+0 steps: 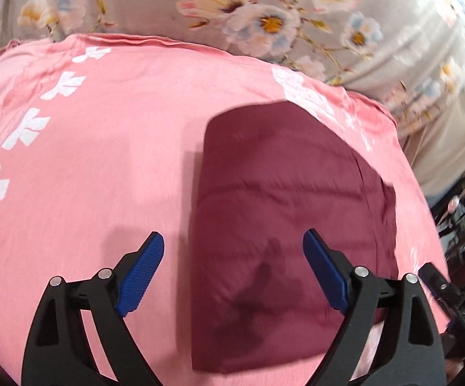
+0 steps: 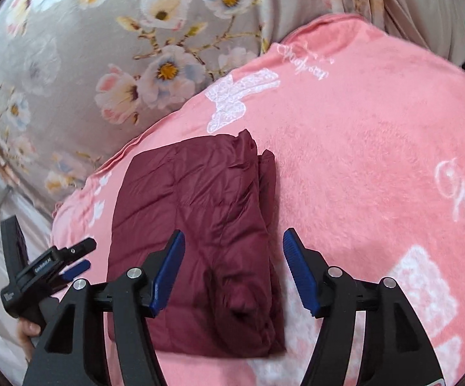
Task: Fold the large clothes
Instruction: 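Open both tools and release the folded jacket bundle, then close both tools on the edge of the folded maroon jacket bundle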
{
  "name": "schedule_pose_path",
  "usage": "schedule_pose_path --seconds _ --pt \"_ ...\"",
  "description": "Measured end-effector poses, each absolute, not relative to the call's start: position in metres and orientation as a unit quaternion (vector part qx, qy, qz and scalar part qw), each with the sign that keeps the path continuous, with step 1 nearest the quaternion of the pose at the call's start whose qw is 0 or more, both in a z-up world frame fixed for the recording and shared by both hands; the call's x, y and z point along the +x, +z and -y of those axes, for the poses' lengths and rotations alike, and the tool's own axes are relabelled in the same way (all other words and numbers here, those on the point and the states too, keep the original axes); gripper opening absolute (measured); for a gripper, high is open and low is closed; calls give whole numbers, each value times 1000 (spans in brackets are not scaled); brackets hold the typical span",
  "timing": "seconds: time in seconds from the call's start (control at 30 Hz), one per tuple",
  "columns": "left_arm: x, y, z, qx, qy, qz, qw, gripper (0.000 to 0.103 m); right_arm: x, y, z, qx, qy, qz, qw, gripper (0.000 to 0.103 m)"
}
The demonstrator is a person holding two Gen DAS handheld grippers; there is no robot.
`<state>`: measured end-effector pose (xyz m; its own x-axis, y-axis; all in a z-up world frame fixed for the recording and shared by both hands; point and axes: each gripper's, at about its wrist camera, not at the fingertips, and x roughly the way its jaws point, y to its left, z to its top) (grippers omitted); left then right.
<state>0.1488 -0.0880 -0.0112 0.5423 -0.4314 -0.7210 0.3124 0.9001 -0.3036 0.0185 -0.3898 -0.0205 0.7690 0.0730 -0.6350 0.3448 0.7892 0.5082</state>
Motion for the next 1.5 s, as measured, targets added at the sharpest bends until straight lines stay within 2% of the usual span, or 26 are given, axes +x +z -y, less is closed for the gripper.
schedule_pose_path --seconds 0.27,0.43,0.6,0.87,1.07,1.2,1.33,1.5 --pt "199 -51 107 -102 -231 -493 832 89 64 -64 402 361 -83 -365 854 64" --pt "203 -63 118 -108 -245 -498 825 91 73 -81 403 382 -70 -369 844 67" --pt "203 -68 128 -89 -243 -492 831 98 78 -90 400 391 -48 -366 843 69" --pt "203 -72 137 -73 -236 -483 840 98 85 -90 393 379 -34 -358 853 66" --pt "203 -75 141 -66 -228 -477 846 98 86 -92 390 382 -17 -349 855 51" --pt "200 -74 142 -61 -228 -469 851 98 82 -86 387 374 -16 -342 862 31" --pt "192 -68 144 -45 -230 -458 857 87 74 -73 382 363 -23 -335 869 20" --pt "176 -45 144 -19 -236 -438 867 57 62 -50 372 350 -34 -319 880 17"
